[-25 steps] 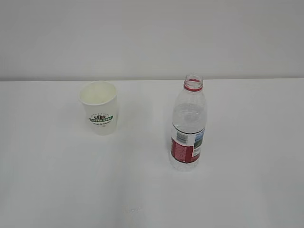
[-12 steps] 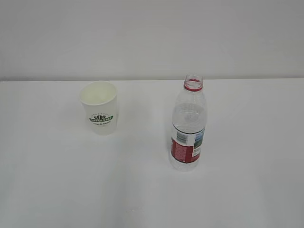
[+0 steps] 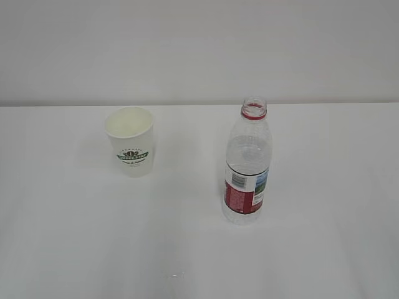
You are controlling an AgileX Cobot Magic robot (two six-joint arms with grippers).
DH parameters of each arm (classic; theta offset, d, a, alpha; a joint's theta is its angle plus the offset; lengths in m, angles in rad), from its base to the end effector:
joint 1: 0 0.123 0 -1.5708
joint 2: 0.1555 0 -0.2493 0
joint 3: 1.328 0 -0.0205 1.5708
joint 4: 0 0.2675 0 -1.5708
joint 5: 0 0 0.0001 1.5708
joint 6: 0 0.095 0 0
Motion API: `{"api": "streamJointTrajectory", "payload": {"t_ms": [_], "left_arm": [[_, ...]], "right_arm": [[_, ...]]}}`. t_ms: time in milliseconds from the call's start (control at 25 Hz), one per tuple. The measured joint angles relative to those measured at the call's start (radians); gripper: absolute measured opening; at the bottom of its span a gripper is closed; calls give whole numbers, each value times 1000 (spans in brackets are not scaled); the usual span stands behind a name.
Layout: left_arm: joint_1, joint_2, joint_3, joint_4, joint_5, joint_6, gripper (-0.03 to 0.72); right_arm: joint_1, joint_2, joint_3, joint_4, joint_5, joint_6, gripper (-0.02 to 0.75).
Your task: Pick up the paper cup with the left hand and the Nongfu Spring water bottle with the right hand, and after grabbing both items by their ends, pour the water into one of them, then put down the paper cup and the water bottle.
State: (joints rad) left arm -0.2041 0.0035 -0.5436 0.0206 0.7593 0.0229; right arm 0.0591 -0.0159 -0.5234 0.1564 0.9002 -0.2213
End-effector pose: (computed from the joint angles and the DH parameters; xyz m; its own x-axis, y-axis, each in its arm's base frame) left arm 0.0517 -0.0093 0.3235 -0.1215 0.0638 -0.9905 0.1936 0.9803 0.0394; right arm 0.0479 0.0145 0.3061 -0.2402 -0.1368 -0.9610 -0.2073 0.9744 -0.0869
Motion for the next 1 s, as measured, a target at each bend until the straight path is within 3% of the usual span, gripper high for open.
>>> {"api": "streamJointTrajectory", "payload": {"t_ms": [1000], "left_arm": [[0,422,0,108,-545,0,561]], "right_arm": [[0,285,0,-2,-507,-56,587]]}}
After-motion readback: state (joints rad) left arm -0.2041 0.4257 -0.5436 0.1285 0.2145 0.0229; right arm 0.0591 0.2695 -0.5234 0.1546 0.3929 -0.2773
